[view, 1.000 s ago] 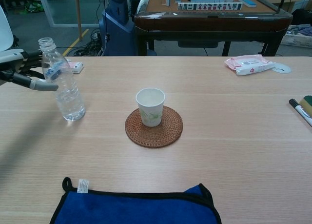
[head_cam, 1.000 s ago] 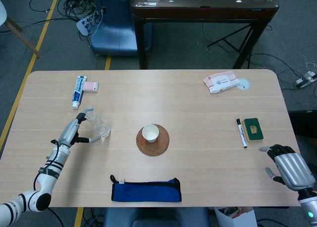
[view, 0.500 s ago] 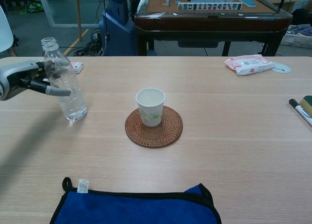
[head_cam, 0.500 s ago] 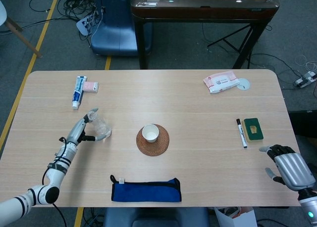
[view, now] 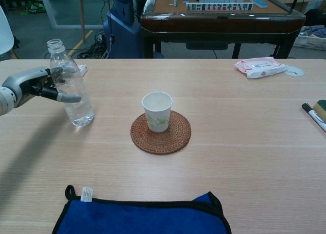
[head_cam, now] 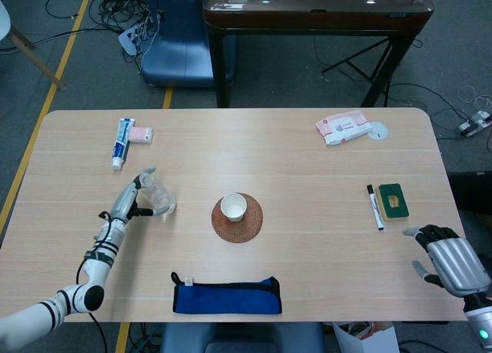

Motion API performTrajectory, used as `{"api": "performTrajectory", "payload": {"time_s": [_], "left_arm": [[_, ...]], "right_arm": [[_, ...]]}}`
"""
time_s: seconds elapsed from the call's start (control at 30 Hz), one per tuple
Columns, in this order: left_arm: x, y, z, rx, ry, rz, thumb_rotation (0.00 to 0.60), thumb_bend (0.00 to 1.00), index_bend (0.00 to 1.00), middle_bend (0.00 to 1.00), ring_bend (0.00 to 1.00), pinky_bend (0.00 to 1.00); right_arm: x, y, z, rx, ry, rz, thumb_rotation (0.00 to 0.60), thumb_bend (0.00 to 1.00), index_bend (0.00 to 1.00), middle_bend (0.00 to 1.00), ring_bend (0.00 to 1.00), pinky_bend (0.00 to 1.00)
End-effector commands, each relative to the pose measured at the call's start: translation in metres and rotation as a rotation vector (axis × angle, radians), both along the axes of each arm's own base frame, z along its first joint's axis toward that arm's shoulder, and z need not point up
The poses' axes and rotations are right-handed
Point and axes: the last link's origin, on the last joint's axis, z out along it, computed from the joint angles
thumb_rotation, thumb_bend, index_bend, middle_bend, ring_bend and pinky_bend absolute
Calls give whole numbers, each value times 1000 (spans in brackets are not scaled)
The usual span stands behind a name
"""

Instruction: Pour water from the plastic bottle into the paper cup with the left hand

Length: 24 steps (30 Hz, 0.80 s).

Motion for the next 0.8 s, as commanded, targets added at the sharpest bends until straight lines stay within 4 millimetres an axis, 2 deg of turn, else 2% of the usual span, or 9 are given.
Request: {"api": "performTrajectory", "payload": {"time_s": [0.03, 0.2, 0.4, 0.8], "left_arm": [[-1, 2, -1, 4, -13, 13, 600, 89, 131, 33, 2, 121], [-3, 3, -3, 8, 7, 11, 600, 89, 297, 159, 36, 121], [-5, 4, -5, 15, -6, 26, 600, 89, 368, 237, 72, 120], [0, 5, -9, 73, 13, 14, 600, 89, 646, 577, 314, 138]], "right_arm": [[0, 0, 0, -1, -1, 1, 600, 310, 286, 322, 247, 327], [-1, 0, 0, 2, 1, -3, 600, 310, 285, 322, 247, 327], [-1, 0, 0, -1, -2, -2, 600, 310, 285, 322, 247, 327], [-1, -1, 1, -2, -6, -6, 600, 311, 285, 322, 247, 326]]}}
